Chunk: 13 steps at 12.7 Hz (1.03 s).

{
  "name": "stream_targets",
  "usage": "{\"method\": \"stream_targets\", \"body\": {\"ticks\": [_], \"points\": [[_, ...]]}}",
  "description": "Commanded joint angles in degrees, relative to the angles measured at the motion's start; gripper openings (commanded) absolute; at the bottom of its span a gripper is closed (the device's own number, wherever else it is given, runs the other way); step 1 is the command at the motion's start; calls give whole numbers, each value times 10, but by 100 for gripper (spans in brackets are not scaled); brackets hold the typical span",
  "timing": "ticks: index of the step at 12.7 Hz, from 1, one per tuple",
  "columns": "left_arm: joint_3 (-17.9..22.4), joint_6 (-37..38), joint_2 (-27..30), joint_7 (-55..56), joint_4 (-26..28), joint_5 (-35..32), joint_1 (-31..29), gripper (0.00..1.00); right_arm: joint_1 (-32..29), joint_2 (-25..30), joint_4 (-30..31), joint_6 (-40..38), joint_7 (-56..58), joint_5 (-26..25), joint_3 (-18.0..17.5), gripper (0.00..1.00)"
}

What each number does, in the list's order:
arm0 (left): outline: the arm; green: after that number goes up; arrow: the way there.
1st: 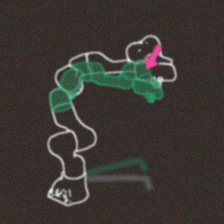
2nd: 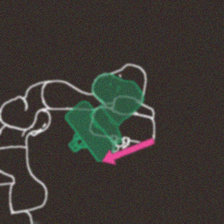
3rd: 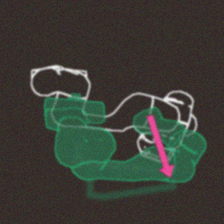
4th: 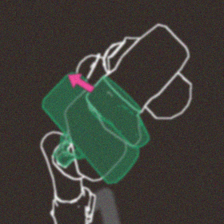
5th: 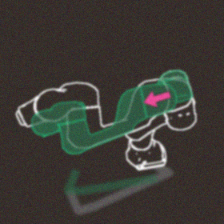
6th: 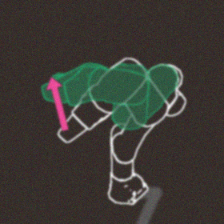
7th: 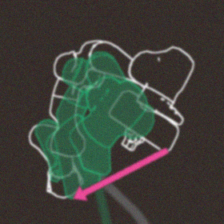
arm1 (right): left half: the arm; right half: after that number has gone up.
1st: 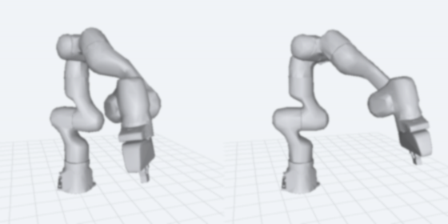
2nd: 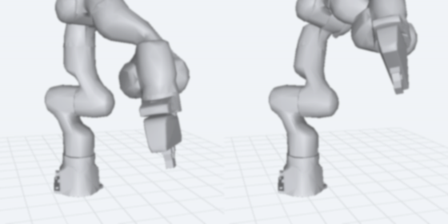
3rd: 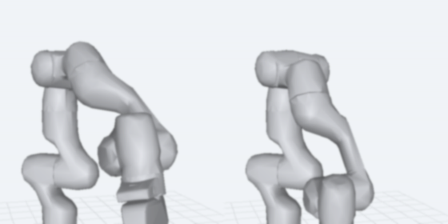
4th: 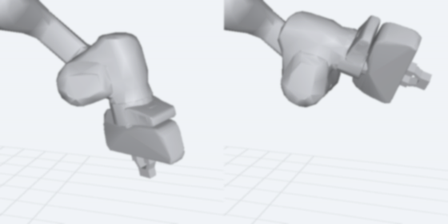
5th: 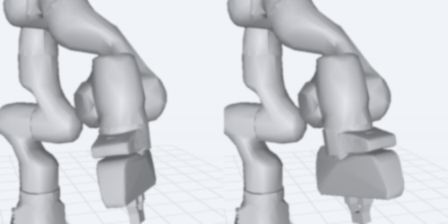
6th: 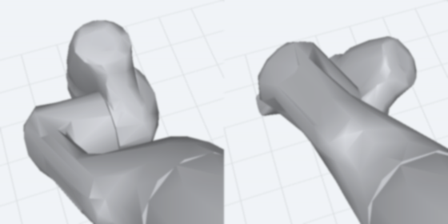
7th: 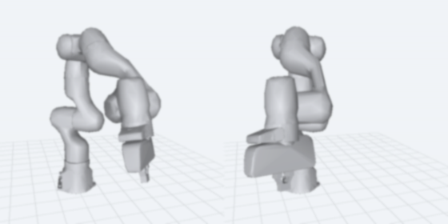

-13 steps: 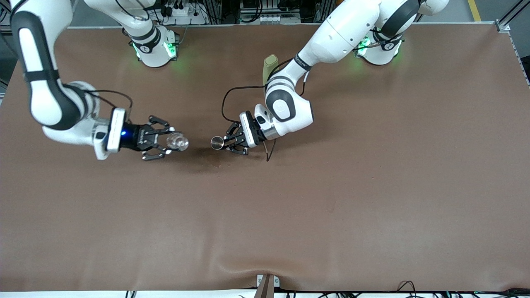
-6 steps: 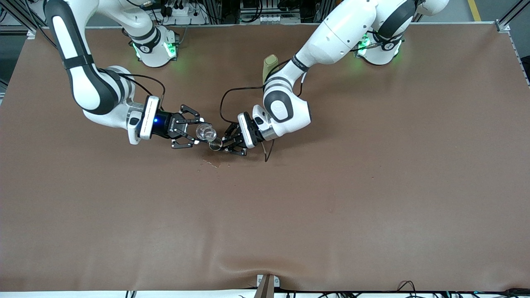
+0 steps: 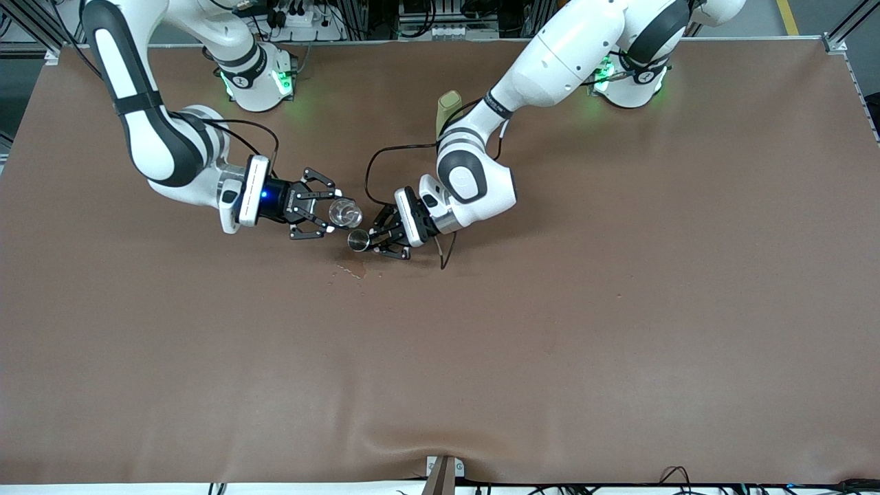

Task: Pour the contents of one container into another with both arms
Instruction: 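Bring the beaker with the right gripper beside the jigger rim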

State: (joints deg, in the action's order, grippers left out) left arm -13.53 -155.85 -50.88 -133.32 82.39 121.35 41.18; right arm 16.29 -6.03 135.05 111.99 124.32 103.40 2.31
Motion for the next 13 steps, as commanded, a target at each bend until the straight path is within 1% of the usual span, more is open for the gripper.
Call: {"method": "stream_targets", "body": {"ticks": [1,5,9,11,13], "points": [[7,-14,-3,-11,-14,20,10,0,14,44,40,5,0,19,2,18],[7,-14,-3,-11,-14,21,13,0,28,41,46,5,-2,22,2,18],[7,-14,-3,-11,-14,29,14,0,29,36,51,-7,-8,72,3,18],[7,-14,-3,-12,-14,29,14,0,39,33,51,-7,-17,95,3,18],[7,-14,-3,-11,-14,29,14,0,42,28,52,-7,-42,98,3,16]]}}
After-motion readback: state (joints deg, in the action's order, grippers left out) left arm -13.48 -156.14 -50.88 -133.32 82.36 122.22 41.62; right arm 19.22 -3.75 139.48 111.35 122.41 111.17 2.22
